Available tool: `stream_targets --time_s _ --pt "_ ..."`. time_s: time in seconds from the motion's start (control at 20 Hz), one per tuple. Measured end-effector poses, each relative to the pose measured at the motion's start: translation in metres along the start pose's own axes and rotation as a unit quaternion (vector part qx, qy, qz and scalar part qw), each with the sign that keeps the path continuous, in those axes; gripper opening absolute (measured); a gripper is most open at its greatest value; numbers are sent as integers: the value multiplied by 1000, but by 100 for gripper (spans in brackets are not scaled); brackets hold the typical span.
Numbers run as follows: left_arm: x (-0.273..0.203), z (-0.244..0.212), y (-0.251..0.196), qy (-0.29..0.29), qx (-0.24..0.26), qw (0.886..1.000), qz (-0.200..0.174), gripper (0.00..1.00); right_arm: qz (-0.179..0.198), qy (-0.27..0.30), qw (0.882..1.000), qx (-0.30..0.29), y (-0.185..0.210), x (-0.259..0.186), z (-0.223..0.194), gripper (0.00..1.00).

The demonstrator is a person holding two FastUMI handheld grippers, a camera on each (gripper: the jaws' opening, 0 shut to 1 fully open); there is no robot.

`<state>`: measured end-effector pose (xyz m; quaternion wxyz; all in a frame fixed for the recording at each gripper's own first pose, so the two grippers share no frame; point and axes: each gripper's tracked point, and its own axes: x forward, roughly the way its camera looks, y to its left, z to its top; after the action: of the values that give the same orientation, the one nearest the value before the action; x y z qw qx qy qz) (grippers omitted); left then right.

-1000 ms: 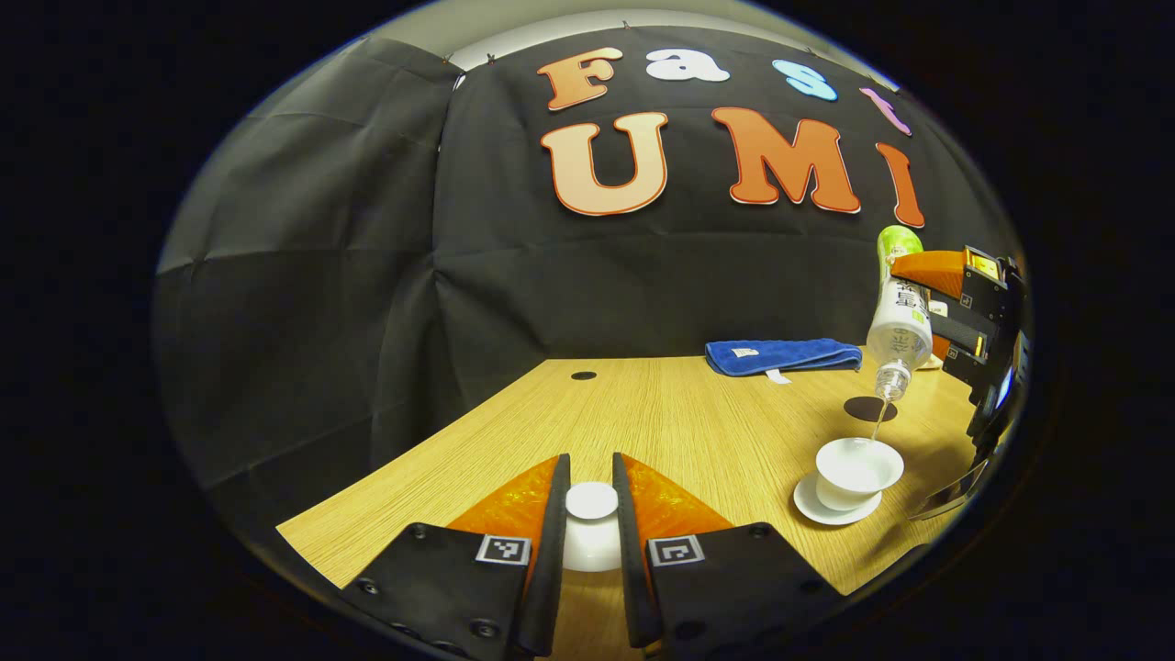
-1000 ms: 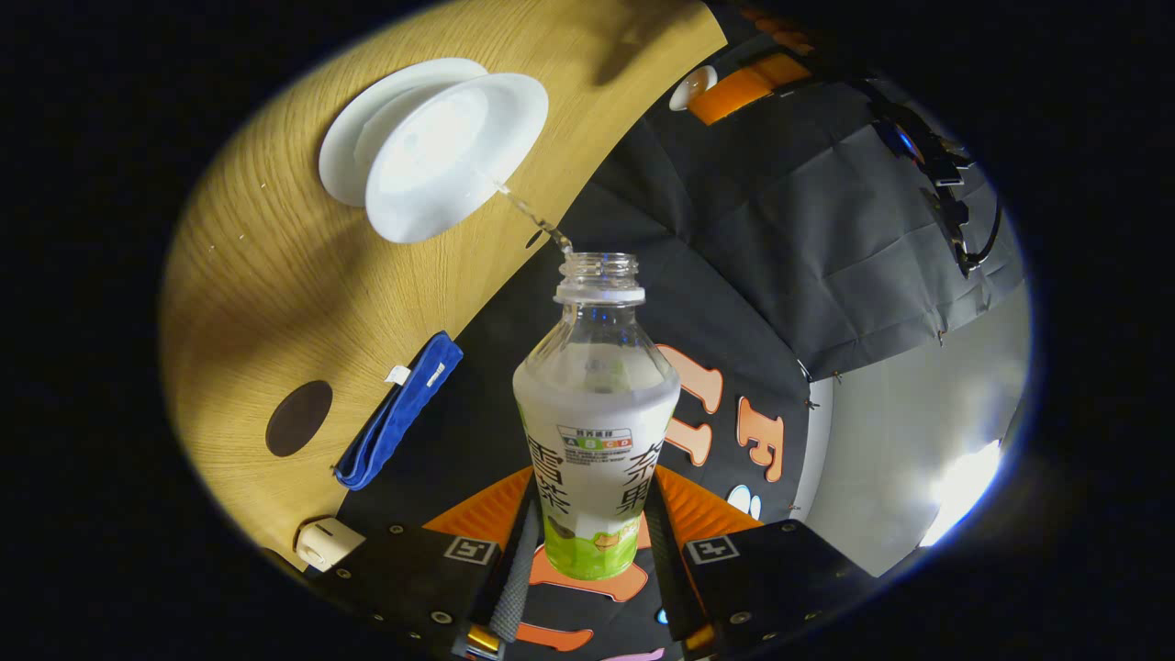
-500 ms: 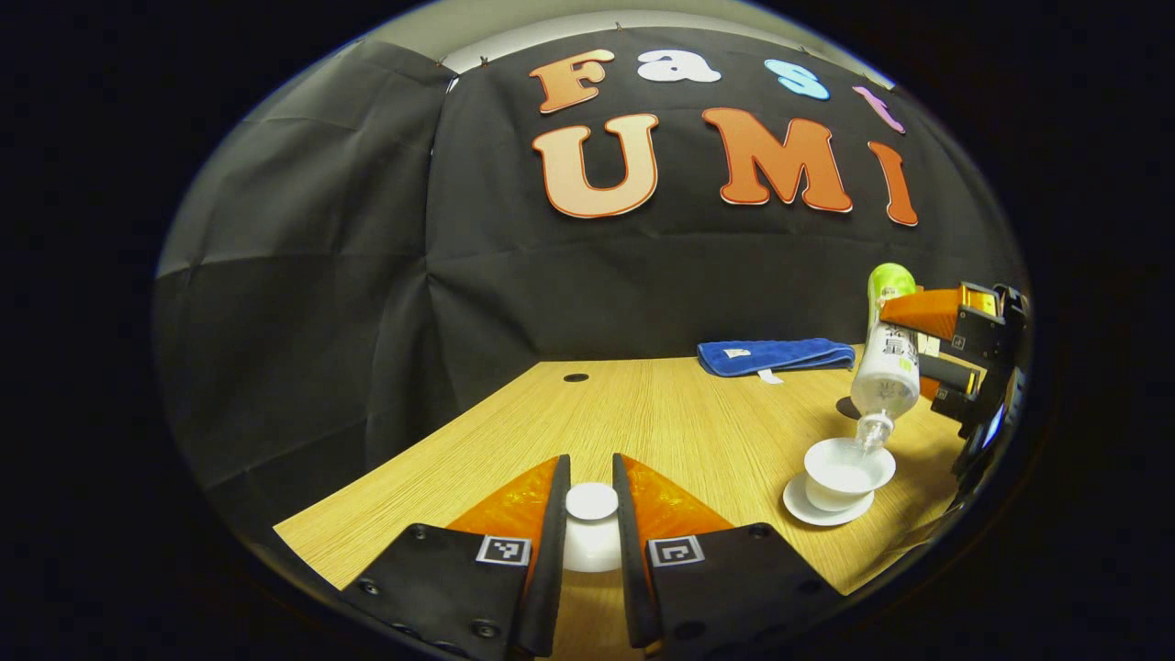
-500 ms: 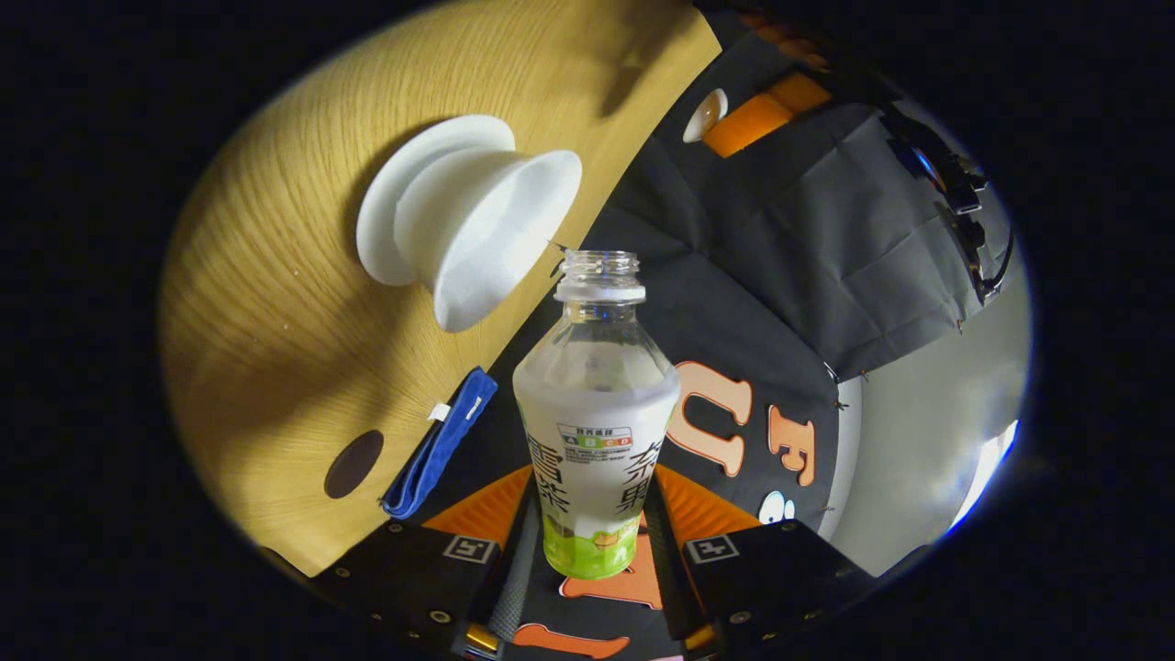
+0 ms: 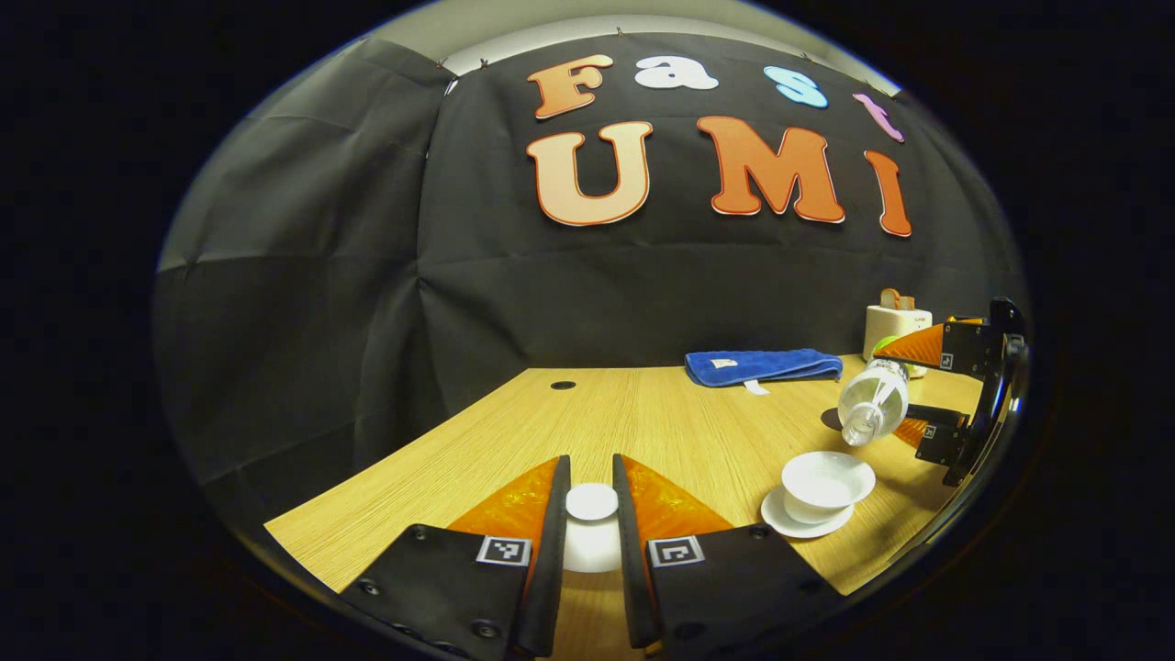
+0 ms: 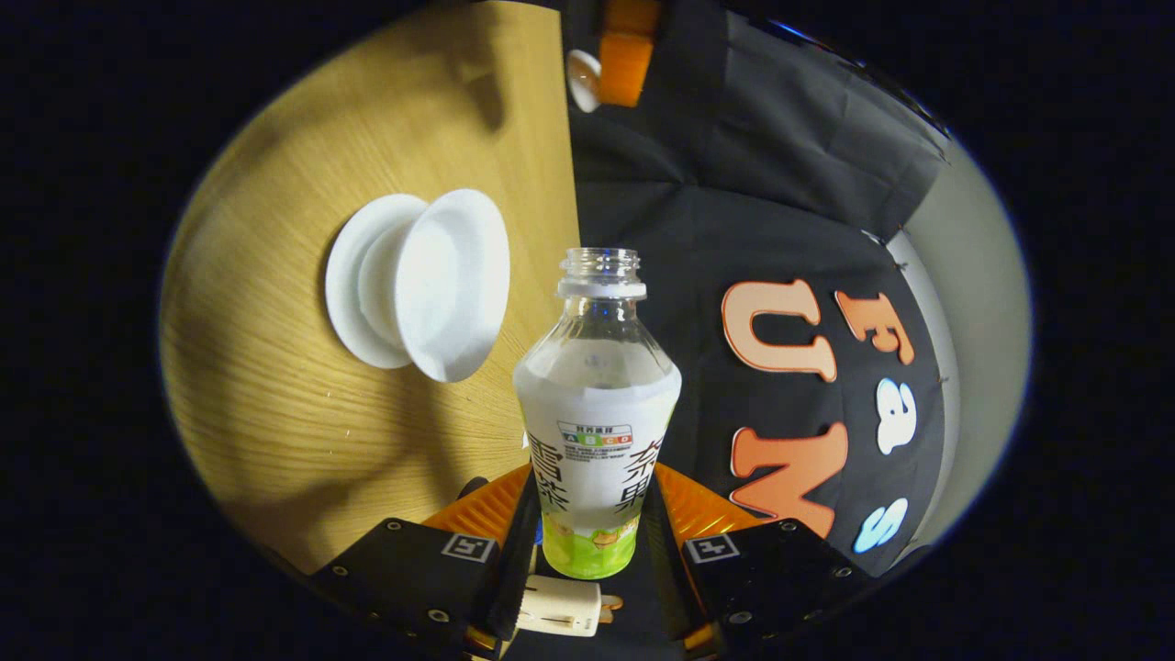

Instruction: Open the teacup lid with one hand, grasp the water bottle and pour water into the teacup with the other hand; after pouring, place the water bottle on the coaster and then close the teacup lid.

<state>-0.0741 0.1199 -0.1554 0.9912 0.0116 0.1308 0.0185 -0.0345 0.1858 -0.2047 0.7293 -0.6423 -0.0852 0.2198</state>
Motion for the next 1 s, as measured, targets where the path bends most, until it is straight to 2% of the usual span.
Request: stream_targets --time_s 0.15,0.3,0.5,0.65,0.8,1.0 --pt "0 11 -10 -14 -2 1000 -10 33 20 14 993 117 -6 3 -4 61" --pt "1 19 -24 -21 -5 999 -25 33 21 20 971 239 -22 1 -4 61" --pt "-2 31 -40 -31 -5 999 -39 32 -6 22 944 330 -49 -1 -14 61" --pt "-3 35 -50 -38 -13 998 -47 31 7 12 904 427 -39 8 -16 61" --pt "-4 36 -62 -40 -13 997 -57 32 -1 16 870 493 -41 16 -22 61" --pt "-6 39 -75 -40 -13 997 -70 33 -8 7 816 578 -47 23 -42 61"
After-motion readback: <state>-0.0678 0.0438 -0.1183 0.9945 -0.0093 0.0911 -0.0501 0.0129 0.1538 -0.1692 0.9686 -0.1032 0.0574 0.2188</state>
